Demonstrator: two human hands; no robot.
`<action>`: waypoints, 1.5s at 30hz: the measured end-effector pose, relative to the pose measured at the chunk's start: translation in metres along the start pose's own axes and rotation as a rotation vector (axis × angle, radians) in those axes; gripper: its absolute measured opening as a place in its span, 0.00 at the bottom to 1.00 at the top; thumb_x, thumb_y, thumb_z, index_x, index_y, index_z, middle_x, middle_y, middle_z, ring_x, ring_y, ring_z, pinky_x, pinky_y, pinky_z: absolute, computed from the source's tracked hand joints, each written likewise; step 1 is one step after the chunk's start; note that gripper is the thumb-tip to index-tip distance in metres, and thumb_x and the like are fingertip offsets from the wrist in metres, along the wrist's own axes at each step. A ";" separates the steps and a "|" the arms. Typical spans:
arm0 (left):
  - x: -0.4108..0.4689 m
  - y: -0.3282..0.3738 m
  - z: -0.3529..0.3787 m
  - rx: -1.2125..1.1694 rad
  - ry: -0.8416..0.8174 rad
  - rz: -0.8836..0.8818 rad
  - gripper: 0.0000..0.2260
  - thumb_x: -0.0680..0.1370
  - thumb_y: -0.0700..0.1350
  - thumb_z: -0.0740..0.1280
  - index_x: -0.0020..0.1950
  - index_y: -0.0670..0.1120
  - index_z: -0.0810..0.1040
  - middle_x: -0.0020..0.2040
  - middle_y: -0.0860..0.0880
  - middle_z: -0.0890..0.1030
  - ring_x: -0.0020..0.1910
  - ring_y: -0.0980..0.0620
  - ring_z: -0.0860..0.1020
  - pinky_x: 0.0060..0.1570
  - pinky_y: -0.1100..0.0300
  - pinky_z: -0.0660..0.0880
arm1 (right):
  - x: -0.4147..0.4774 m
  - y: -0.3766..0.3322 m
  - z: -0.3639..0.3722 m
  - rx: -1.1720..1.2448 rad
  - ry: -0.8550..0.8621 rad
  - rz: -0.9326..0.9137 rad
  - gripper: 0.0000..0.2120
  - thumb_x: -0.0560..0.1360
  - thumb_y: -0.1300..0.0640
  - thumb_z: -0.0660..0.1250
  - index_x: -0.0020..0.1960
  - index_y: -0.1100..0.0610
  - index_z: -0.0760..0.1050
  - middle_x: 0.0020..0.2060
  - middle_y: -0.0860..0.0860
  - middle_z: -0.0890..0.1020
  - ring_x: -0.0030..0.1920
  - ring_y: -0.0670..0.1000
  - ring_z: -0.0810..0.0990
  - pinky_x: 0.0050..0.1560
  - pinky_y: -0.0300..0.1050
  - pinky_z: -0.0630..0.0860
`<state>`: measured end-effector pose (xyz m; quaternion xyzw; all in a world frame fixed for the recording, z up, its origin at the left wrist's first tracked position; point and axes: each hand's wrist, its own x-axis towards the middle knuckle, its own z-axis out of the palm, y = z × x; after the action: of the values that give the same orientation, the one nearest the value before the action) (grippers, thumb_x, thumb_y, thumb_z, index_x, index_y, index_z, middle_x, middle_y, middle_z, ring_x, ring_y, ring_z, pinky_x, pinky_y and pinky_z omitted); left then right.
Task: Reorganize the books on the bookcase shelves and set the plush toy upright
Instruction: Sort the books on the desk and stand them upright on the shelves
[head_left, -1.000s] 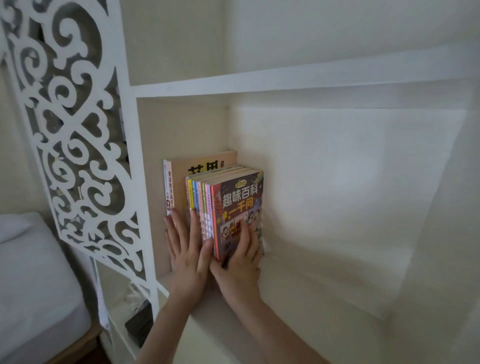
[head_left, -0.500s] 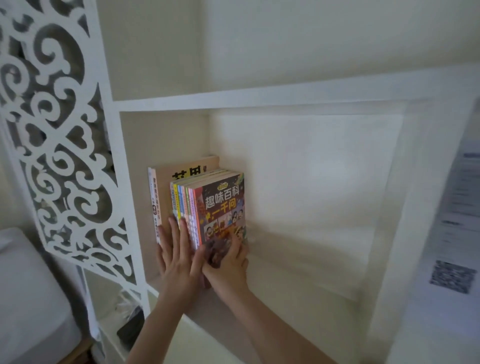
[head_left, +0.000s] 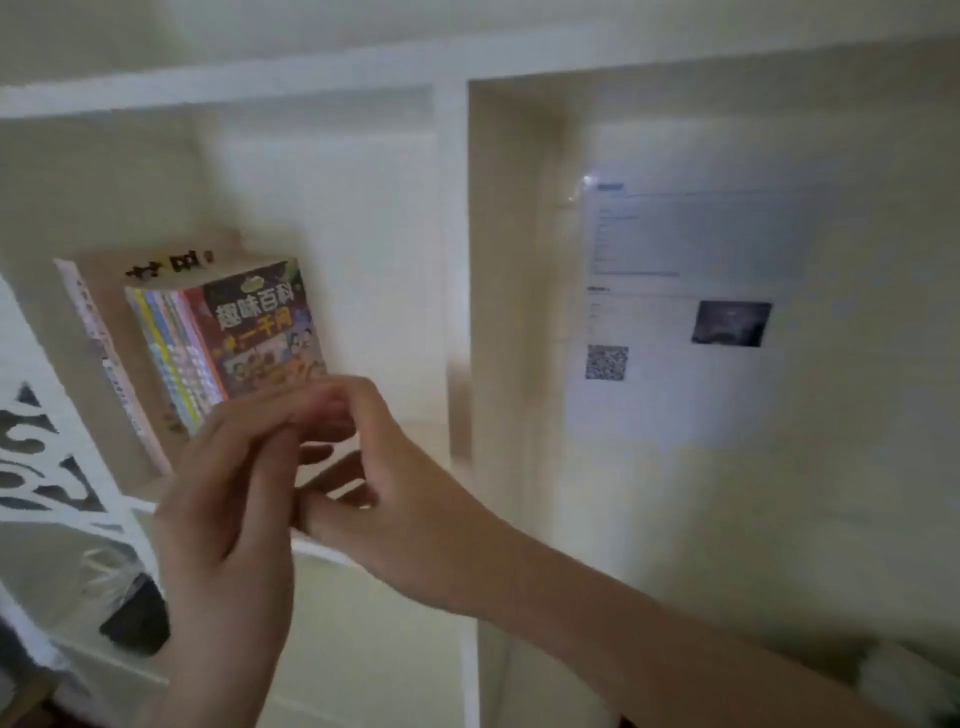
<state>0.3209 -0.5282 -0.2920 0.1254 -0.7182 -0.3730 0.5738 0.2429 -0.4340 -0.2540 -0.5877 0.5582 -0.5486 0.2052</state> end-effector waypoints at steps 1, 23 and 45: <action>-0.014 0.003 0.012 -0.031 -0.032 -0.071 0.18 0.81 0.39 0.56 0.50 0.59 0.79 0.51 0.42 0.80 0.49 0.47 0.80 0.43 0.62 0.77 | -0.025 -0.005 -0.015 -0.022 0.001 0.031 0.21 0.76 0.66 0.65 0.65 0.56 0.63 0.54 0.47 0.73 0.44 0.39 0.76 0.46 0.33 0.76; -0.303 -0.013 0.322 0.036 -1.351 -0.725 0.23 0.80 0.50 0.61 0.74 0.49 0.61 0.67 0.49 0.67 0.66 0.48 0.69 0.67 0.48 0.67 | -0.457 0.184 -0.154 -0.914 0.393 1.282 0.55 0.59 0.26 0.18 0.78 0.51 0.47 0.78 0.53 0.44 0.77 0.56 0.39 0.71 0.48 0.28; -0.303 -0.027 0.343 0.349 -1.325 -0.932 0.28 0.75 0.55 0.68 0.70 0.47 0.64 0.64 0.41 0.74 0.54 0.42 0.76 0.52 0.53 0.71 | -0.453 0.179 -0.137 -0.361 0.864 1.120 0.34 0.75 0.60 0.67 0.72 0.42 0.53 0.71 0.38 0.32 0.74 0.45 0.31 0.67 0.26 0.39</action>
<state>0.0932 -0.2286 -0.5535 0.2517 -0.8294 -0.4527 -0.2095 0.1482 -0.0369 -0.5525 0.0304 0.8881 -0.4437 0.1164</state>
